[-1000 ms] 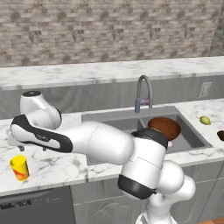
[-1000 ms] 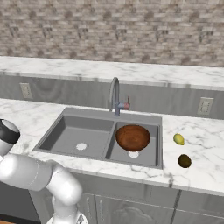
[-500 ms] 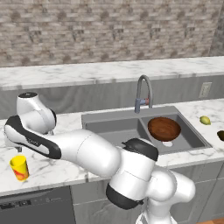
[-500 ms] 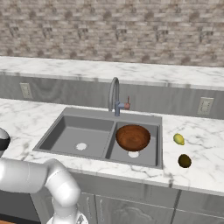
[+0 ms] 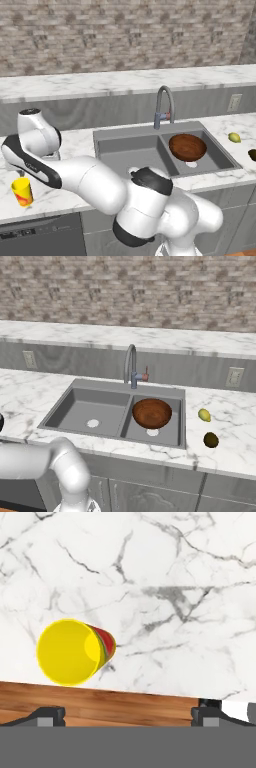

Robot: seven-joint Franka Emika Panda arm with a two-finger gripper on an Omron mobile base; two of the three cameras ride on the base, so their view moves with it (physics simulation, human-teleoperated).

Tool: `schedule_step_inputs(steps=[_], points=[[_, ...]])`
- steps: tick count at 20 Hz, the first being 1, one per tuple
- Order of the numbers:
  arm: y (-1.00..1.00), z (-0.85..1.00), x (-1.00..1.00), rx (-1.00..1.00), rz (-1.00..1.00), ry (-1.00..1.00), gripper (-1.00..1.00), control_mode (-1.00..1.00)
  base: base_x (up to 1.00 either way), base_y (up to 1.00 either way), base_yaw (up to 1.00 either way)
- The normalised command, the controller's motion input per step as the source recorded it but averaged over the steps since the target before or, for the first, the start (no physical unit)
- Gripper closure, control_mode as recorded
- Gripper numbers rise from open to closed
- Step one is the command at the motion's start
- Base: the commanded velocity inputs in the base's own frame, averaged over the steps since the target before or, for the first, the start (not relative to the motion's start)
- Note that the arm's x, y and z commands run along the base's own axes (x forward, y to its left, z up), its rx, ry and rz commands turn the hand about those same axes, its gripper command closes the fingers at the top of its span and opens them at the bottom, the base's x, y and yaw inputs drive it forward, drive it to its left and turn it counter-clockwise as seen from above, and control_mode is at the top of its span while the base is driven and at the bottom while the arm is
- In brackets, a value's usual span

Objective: Remove the lemon and avocado from the sink. Then move the bowl and cup from the counter to the sink for washing.

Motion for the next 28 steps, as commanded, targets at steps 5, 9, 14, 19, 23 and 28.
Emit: schedule_step_inputs(steps=[5,9,14,19,23,28], points=[[0.01,-0.14,0.00,0.00,0.03,0.00,-1.00,-1.00,0.00,0.00,0.00],[0.05,-0.14,0.00,0.00,0.03,0.00,-1.00,-1.00,0.00,0.00,0.00],[0.06,-0.14,0.03,0.00,0.02,0.00,-1.00,-1.00,0.00,0.00,0.00],[0.06,-0.14,0.07,0.00,0.02,0.01,-1.00,-1.00,0.00,0.00,0.00],[0.02,-0.12,0.09,0.00,0.02,0.02,-1.00,-1.00,0.00,0.00,0.00],[0.05,-0.10,0.10,0.00,0.02,0.01,-1.00,-1.00,0.00,0.00,0.00]])
